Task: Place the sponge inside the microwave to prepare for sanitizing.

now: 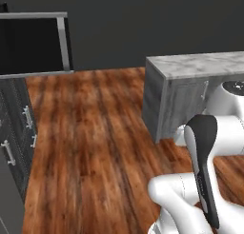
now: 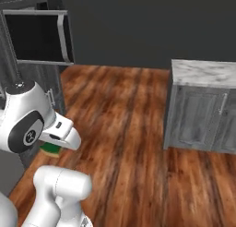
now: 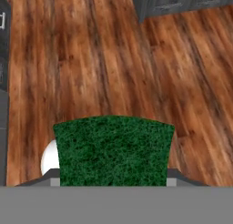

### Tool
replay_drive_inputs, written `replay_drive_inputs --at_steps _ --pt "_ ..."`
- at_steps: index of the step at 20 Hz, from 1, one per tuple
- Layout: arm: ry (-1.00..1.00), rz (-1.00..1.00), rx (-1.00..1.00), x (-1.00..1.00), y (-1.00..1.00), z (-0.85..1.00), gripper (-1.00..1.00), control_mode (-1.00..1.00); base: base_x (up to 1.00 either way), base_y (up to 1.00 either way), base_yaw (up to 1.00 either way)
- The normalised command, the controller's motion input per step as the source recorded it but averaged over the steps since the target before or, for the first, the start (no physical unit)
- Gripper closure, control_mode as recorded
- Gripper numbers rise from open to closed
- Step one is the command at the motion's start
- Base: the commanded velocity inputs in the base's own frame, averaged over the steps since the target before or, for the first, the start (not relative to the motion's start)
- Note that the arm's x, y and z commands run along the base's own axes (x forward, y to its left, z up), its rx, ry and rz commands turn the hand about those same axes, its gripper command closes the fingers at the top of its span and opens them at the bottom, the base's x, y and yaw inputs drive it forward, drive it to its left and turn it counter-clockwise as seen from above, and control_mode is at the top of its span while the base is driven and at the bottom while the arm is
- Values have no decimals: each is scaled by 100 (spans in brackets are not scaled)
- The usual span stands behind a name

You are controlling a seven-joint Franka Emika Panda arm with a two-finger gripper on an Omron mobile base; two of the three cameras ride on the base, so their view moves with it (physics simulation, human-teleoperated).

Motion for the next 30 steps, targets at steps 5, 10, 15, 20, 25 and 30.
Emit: replay_drive_inputs --at_steps 5,10,15,20,25,30 --pt "0 0 0 0 0 0 100 100 85 -71 31" --pt "0 0 0 0 0 0 100 100 56 -41 12" --pt "0 0 0 0 0 0 100 100 53 0 0" --pt "0 0 0 0 0 0 100 100 89 0 0" --pt "0 0 0 0 0 0 100 100 92 0 0" --pt "0 0 0 0 0 0 100 100 82 0 0"
